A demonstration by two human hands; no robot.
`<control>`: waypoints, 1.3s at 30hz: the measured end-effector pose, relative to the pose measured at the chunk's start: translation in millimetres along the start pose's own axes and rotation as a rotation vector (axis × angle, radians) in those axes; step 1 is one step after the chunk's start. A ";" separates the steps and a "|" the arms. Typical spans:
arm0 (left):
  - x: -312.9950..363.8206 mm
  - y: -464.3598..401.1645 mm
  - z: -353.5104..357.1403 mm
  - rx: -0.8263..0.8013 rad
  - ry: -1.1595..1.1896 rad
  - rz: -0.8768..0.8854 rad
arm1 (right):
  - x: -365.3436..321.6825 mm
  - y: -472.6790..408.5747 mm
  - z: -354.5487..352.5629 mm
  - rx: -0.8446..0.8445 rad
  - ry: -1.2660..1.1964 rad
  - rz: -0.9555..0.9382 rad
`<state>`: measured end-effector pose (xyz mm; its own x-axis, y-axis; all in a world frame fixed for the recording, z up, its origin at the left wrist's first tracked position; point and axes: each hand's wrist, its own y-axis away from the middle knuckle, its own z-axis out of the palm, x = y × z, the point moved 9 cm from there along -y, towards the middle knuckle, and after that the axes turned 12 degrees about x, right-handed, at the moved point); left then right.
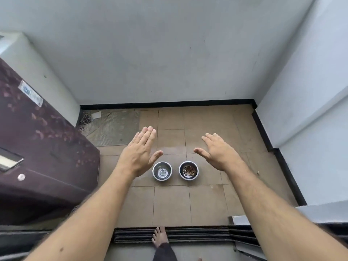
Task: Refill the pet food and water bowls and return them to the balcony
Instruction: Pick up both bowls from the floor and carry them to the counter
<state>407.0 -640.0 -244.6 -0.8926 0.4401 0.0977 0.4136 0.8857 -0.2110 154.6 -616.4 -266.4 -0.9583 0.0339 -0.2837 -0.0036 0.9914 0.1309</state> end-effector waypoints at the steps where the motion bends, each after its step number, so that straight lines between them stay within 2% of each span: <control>1: -4.5 -6.4 6.4 -0.011 0.007 0.010 | 1.0 -7.2 3.5 -0.002 -0.005 0.015; 15: -38.0 -57.4 100.3 -0.044 0.121 -0.089 | 26.7 -93.7 82.5 -0.068 -0.076 0.048; 26: -34.1 -101.9 201.4 -0.047 0.176 -0.221 | 84.1 -164.3 174.1 -0.082 -0.117 0.048; 30: -36.0 -108.4 252.7 -0.050 0.167 -0.181 | 98.1 -186.7 227.1 -0.109 -0.143 0.088; 35: -48.3 -98.2 342.9 -0.116 0.229 -0.186 | 110.1 -198.3 303.4 -0.067 -0.241 0.215; 39: -68.9 -64.0 425.8 -0.210 0.302 -0.297 | 130.5 -185.1 386.8 -0.045 -0.382 0.443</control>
<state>365.7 -790.0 -652.0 -0.8985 0.1589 0.4092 0.2034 0.9768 0.0672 140.7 -746.6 -695.1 -0.7003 0.4955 -0.5138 0.3537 0.8661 0.3532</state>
